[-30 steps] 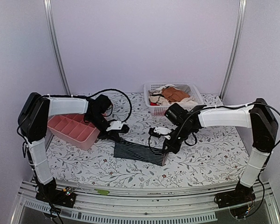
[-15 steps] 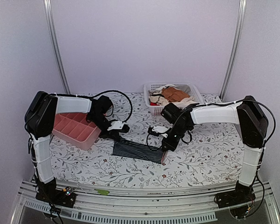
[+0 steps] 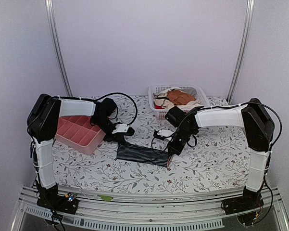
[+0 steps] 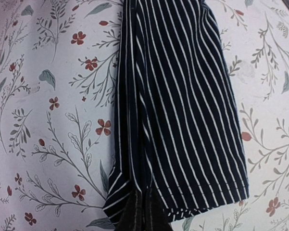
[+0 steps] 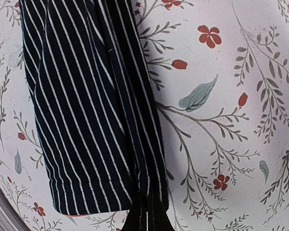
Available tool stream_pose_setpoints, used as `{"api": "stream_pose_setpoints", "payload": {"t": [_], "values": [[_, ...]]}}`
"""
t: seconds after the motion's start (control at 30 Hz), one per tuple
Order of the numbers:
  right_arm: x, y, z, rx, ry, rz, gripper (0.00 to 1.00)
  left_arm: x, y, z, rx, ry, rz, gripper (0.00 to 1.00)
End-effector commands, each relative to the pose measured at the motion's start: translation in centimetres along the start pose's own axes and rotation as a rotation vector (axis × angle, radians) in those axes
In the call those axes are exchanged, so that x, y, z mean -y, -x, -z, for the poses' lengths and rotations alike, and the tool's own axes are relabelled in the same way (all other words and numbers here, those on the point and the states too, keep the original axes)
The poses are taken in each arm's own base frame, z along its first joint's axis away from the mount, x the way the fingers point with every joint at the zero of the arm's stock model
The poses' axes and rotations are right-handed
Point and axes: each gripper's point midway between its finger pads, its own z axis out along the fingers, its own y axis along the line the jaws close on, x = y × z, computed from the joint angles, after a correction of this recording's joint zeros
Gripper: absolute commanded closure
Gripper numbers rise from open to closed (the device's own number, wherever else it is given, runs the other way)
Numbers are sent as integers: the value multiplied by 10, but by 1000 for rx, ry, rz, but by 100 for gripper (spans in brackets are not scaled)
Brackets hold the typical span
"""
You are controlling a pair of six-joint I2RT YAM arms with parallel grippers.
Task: Roll the underwear
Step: Fold the underwear at the center of the board, then smooth out the underwear at the center of the board.
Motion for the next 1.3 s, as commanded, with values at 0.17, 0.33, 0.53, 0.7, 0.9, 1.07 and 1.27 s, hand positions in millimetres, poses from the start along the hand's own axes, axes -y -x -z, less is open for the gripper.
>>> {"api": "stream_pose_setpoints", "payload": {"t": [0.17,0.33,0.53,0.7,0.9,1.07,1.27], "values": [[13,-6,5,-17,-51,-25,100,-16,-3,4,6,34,11,100],[18,0,1,-6,-66,-36,100,-21,-10,-1,-12,43,35,100],[26,-3,-1,-25,-113,-29,93,-29,-9,-4,-7,55,99,86],[41,16,28,57,-205,-66,55,-42,8,23,45,115,186,66],[37,17,69,166,-207,-204,44,-42,27,68,122,181,321,47],[18,-6,75,171,-127,-355,43,-12,22,73,108,171,377,41],[-24,-6,83,272,114,-517,48,23,23,70,151,131,443,41]]}}
